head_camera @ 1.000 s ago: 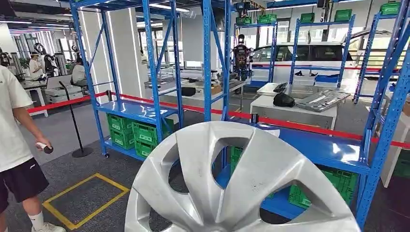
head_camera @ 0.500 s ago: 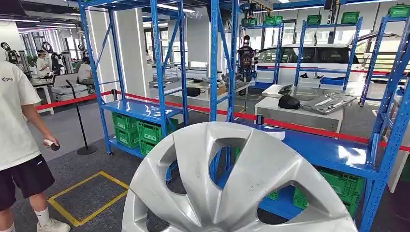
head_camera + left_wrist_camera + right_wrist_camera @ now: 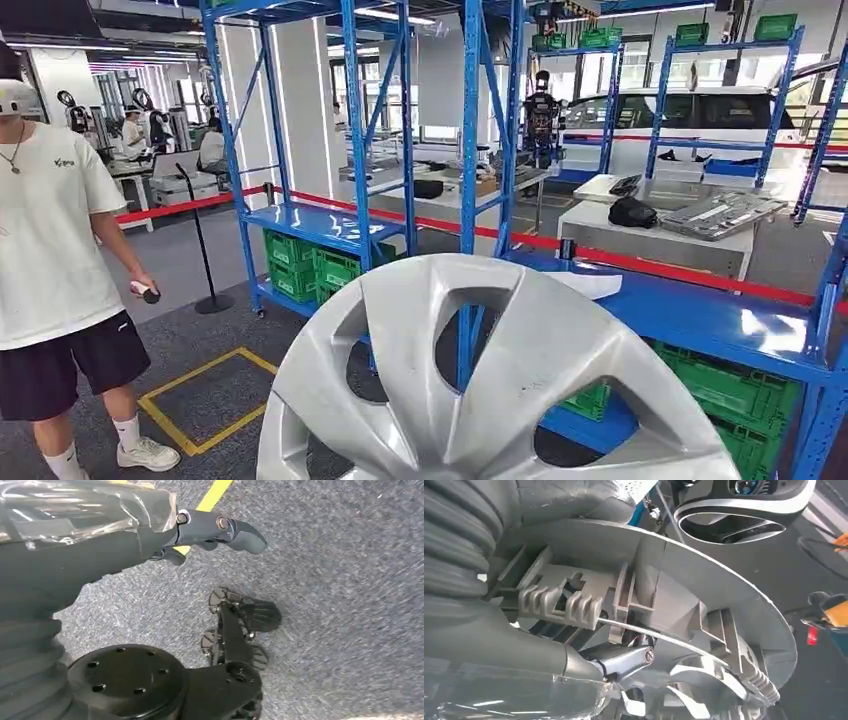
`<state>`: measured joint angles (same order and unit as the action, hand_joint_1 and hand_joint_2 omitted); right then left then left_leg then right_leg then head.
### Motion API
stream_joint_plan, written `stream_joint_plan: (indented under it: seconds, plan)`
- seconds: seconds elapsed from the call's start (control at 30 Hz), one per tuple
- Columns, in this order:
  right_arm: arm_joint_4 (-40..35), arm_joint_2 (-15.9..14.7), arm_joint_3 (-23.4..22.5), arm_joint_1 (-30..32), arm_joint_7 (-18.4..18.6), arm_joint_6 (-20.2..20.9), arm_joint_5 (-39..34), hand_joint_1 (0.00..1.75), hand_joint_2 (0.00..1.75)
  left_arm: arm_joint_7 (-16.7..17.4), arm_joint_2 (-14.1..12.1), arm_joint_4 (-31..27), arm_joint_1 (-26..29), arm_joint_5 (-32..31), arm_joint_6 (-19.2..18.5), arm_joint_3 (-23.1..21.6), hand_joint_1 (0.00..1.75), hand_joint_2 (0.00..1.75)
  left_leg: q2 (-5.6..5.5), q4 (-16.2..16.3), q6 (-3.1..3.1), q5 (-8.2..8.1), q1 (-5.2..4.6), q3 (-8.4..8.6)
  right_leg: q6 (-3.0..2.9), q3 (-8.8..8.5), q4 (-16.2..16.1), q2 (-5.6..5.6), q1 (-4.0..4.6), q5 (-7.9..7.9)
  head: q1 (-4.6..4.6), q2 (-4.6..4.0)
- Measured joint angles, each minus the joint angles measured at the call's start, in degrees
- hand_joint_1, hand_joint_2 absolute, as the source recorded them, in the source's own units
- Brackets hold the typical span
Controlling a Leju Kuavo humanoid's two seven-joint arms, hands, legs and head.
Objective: Take the parts from the cabinet and place them on the table.
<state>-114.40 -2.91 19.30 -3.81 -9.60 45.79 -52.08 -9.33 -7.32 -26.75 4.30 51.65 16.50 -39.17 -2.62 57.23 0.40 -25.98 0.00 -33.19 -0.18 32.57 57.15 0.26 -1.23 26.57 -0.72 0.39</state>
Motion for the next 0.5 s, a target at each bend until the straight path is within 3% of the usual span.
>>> stream_joint_plan:
  seconds: [0.03, 0.07, 0.17, 0.2, 0.23, 0.27, 0.3, 0.33, 0.37, 0.43, 0.5]
  plan:
    - [0.0, 0.0, 0.0, 0.0, 0.0, 0.0, 0.0, 1.75, 1.75, 0.1, 0.1, -0.1, 0.1, -0.1, 0.0, 0.0, 0.00, 1.75, 0.95, 1.1, -0.39, -0.83, 0.07, -0.68, -0.19, -0.09, 0.0, -0.11, 0.00, 0.00, 0.00, 0.00]
    - [0.0, 0.1, 0.0, 0.0, 0.0, 0.0, 0.1, 1.75, 1.75, 0.1, 0.1, -0.2, 0.1, -0.2, 0.1, 0.2, 0.00, 1.75, 1.69, 4.1, -0.71, -2.72, 0.21, -1.93, -0.65, -0.11, 0.0, -0.28, 0.04, 0.02, -0.26, 0.00]
    - [0.0, 0.1, 0.0, 0.1, 0.0, 0.0, 0.1, 1.75, 1.75, 0.3, 0.1, -0.2, 0.2, -0.8, 0.1, 0.6, 0.00, 1.75, 2.27, 18.0, -1.24, -8.52, 0.59, -8.57, -0.74, -0.04, 0.0, -0.83, 0.28, 0.09, -0.28, 0.00]
    - [0.0, 0.1, 0.0, 0.1, 0.0, 0.0, 0.2, 1.75, 1.75, 0.4, 0.2, -0.2, 0.2, -0.9, 0.1, 0.6, 0.00, 1.75, 2.30, 19.9, -1.26, -8.55, 0.65, -9.66, -0.76, -0.04, 0.0, -1.02, 0.34, 0.11, -0.28, 0.00]
    - [0.0, 0.1, 0.0, 0.1, 0.0, 0.0, 0.2, 1.75, 1.75, 0.5, 0.2, -0.2, 0.3, -1.0, 0.1, 0.7, 0.00, 1.75, 2.32, 18.5, -1.18, -7.00, 0.65, -9.10, -0.76, -0.12, 0.0, -1.20, 0.37, 0.12, -0.30, 0.00]
    - [0.0, 0.1, 0.0, 0.0, 0.0, 0.0, 0.2, 1.75, 1.75, 0.5, 0.2, -0.4, 0.4, -1.1, 0.1, 0.9, 0.00, 1.75, 2.39, 14.5, -1.03, -4.58, 0.64, -7.25, -0.75, -0.20, 0.0, -1.35, 0.40, 0.14, -0.30, 0.00]
    - [0.0, 0.2, 0.0, 0.0, 0.0, 0.0, 0.2, 1.75, 1.75, 0.5, 0.2, -0.5, 0.4, -1.2, 0.1, 1.1, 0.00, 1.75, 2.67, 9.2, -0.81, -2.01, 0.58, -4.58, -0.77, -0.33, 0.0, -1.48, 0.43, 0.18, -0.30, 0.00]
    - [-0.1, 0.2, 0.0, 0.0, 0.0, 0.0, 0.2, 1.75, 1.75, 0.5, 0.2, -0.5, 0.4, -1.2, 0.1, 1.2, 0.00, 1.75, 3.63, 3.3, -0.28, 0.31, 0.41, -1.42, -0.75, -0.46, 0.0, -1.62, 0.50, 0.19, -0.30, 0.00]
    - [-0.1, 0.2, 0.0, 0.0, 0.0, 0.0, 0.2, 1.75, 1.75, 0.5, 0.0, -0.6, 0.3, -1.2, 0.1, 1.4, 0.00, 1.75, 5.04, 0.4, -0.02, -0.29, -0.22, 0.03, -0.51, -0.44, 0.1, -1.72, 0.97, 0.34, -0.26, 0.00]
    - [-0.1, 0.2, 0.0, 0.0, 0.0, 0.0, 0.2, 1.75, 1.75, 0.6, 0.0, -0.8, 0.2, -1.3, 0.1, 1.5, 0.00, 1.75, 4.50, 0.3, 0.27, -0.34, -0.47, -0.39, -0.13, -0.17, 0.1, -2.21, 0.96, 0.34, -0.19, 0.02]
    - [-0.1, 0.2, 0.0, 0.0, 0.0, 0.0, 0.2, 1.75, 1.75, 0.7, -0.1, -0.9, 0.4, -1.4, 0.3, 1.7, 0.00, 1.75, 3.78, -0.2, 0.97, -0.03, -0.59, -0.26, 0.52, -0.45, -0.2, -2.89, 0.92, 0.33, -0.26, 0.00]
